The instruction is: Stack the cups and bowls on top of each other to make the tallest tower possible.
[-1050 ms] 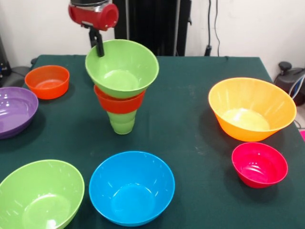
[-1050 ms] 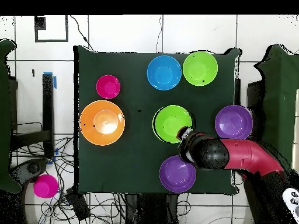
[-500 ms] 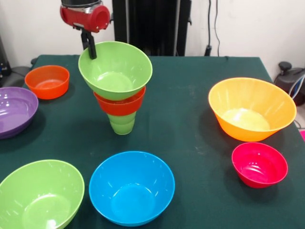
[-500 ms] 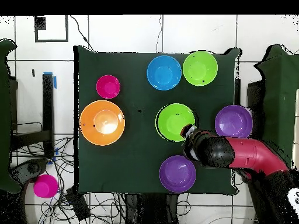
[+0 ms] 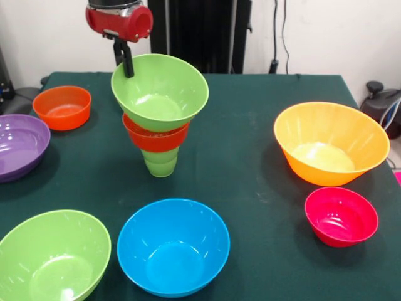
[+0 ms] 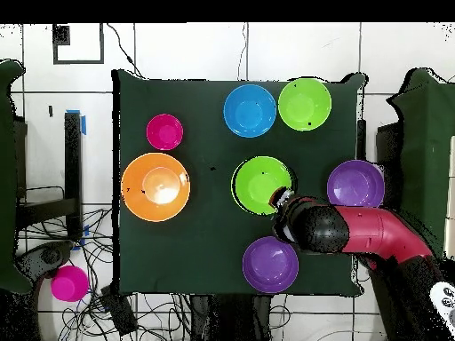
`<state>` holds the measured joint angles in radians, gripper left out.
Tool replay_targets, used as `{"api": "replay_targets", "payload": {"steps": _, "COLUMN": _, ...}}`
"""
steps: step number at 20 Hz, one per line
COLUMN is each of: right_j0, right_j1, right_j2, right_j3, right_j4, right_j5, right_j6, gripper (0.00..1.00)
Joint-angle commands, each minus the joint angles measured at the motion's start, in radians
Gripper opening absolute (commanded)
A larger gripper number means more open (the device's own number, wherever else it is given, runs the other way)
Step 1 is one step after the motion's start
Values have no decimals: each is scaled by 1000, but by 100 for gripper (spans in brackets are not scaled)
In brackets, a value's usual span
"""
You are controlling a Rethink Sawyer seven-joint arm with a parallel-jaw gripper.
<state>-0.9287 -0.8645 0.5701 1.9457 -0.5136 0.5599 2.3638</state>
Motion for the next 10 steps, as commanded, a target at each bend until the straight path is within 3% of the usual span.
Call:
{"api": "replay_targets", "payload": {"steps": 1, "right_j0": 39, "right_j1": -6, "right_j2": 1, "right_j3": 1, "right_j4": -37, "right_j5": 22, "right_j6": -90, "gripper": 0}}
{"api": "replay_targets", "payload": {"steps": 10, "right_j0": 15, "right_j1": 25, "right_j2": 31, "right_j3": -14, "right_j4": -29, "right_j5": 12, "right_j6": -126, "gripper": 0}}
